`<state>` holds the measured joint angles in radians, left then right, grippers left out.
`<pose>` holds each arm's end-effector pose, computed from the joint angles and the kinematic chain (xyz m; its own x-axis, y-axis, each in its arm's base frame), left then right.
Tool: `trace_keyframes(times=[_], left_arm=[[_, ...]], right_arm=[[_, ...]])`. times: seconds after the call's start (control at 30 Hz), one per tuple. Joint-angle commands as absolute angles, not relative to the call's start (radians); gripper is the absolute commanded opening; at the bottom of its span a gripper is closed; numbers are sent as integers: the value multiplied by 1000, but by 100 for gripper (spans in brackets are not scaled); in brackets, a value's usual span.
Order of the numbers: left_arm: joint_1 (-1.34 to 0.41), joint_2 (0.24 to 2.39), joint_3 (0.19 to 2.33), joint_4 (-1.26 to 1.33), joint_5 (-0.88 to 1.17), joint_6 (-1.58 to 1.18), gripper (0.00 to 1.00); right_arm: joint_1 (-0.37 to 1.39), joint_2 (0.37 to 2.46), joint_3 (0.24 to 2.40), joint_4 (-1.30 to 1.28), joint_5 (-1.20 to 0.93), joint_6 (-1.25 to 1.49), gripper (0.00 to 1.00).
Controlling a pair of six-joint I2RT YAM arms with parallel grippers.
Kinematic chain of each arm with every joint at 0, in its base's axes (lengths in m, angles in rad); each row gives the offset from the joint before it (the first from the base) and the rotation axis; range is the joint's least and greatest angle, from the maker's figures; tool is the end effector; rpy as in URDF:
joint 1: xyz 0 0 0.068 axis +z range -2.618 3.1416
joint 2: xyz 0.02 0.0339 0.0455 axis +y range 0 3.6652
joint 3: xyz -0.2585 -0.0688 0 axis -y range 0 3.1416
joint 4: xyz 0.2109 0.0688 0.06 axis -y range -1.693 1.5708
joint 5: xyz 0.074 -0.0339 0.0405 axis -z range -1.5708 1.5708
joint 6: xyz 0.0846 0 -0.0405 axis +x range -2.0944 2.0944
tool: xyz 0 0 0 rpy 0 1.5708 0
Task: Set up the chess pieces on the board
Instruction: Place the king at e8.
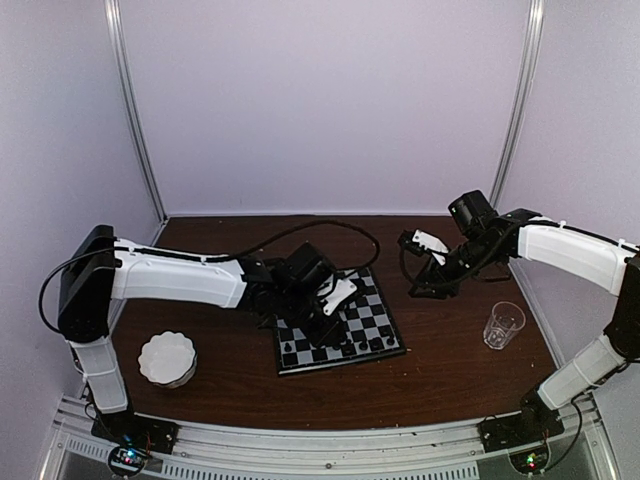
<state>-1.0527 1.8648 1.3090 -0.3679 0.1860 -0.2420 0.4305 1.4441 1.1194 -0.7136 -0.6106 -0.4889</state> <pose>0.1847 -0.3557 0.1752 -0.6014 0.5795 -0.5499 0.7878 0.5446 -0.2877 0.2334 0.1606 0.2360 -0.4064 -0.6101 -0.6802 -0.9031 0.3812 0.1977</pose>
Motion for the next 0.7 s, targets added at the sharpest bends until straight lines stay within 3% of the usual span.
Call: trace_keyframes(times=[0.0,0.67], left_arm=[[-1048,1890,1304,-321,164,-242,8],[-1044,1929,1294,-324,140,-240,7]], right_arm=[[425,1450,1106,-710,-619,-494,36],[425,1456,1106,-713,-620,-495,36]])
